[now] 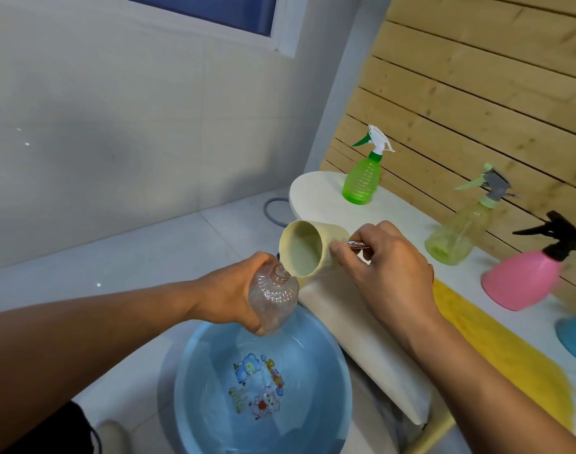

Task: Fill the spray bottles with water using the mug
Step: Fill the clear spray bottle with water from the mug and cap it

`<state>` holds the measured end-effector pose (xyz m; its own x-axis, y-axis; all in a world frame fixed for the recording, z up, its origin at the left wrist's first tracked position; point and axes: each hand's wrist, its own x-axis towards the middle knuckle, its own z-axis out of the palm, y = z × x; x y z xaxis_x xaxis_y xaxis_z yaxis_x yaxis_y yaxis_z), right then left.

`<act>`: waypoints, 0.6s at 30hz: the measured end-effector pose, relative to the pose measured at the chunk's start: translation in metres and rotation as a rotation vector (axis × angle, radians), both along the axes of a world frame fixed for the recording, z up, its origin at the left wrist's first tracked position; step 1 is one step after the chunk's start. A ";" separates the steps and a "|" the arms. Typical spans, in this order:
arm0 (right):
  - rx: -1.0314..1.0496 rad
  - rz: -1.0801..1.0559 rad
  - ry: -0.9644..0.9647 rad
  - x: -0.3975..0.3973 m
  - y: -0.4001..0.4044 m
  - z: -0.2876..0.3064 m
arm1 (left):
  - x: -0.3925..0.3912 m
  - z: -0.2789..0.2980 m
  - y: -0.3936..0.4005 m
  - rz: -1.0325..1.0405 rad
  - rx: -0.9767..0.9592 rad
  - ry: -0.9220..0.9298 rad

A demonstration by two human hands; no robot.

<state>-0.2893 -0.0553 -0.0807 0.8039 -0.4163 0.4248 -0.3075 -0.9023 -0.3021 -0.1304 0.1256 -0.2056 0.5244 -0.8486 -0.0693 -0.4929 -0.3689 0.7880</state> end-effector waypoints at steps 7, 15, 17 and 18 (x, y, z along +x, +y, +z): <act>-0.008 0.039 -0.052 0.002 -0.002 -0.002 | 0.000 0.001 0.000 0.002 0.009 -0.014; -0.077 0.049 -0.063 0.002 -0.004 -0.002 | 0.000 0.001 -0.002 -0.018 0.018 -0.023; -0.095 0.050 -0.062 0.001 -0.004 -0.001 | 0.000 0.001 -0.002 -0.018 0.020 -0.026; -0.107 0.052 -0.063 0.001 -0.004 -0.001 | 0.000 0.001 -0.003 -0.017 0.019 -0.025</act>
<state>-0.2882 -0.0595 -0.0817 0.7937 -0.3245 0.5146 -0.2430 -0.9445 -0.2208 -0.1301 0.1231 -0.2048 0.5115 -0.8562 -0.0730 -0.5184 -0.3753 0.7684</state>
